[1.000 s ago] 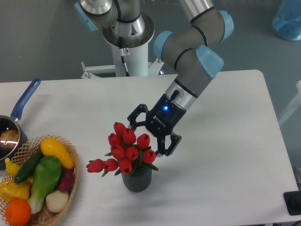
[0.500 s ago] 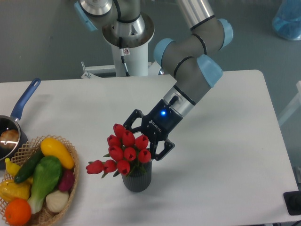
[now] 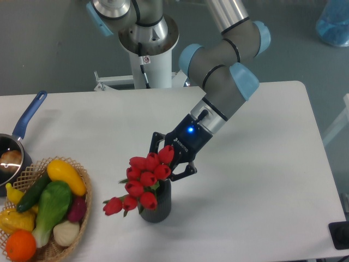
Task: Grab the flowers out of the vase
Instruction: 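Lift the tulip bunch up and out of the black vase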
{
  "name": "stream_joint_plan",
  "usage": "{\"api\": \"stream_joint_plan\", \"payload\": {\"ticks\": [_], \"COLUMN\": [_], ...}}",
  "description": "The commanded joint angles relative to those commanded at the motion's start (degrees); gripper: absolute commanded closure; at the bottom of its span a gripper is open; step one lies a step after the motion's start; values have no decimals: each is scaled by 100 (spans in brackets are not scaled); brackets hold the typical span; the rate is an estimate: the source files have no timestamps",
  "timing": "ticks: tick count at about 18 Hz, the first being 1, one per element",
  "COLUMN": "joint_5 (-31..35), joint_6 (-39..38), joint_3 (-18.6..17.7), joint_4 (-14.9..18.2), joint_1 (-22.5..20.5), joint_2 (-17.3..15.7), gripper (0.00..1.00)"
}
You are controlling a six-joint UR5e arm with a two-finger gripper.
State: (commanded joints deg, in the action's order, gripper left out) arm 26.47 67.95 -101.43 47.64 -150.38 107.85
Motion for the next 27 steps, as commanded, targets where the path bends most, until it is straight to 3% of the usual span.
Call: {"api": "stream_joint_plan", "payload": {"ticks": [8,19,27], "joint_5": [-826,-2145,-2234], "joint_6": [-431,-1126,-1557], "joint_3": [88,369,712], "joint_4": [9,9,18], "joint_1": [-281,-755,-1125], "joint_2": [-264,-369,-414], "gripper": [100,100,100]}}
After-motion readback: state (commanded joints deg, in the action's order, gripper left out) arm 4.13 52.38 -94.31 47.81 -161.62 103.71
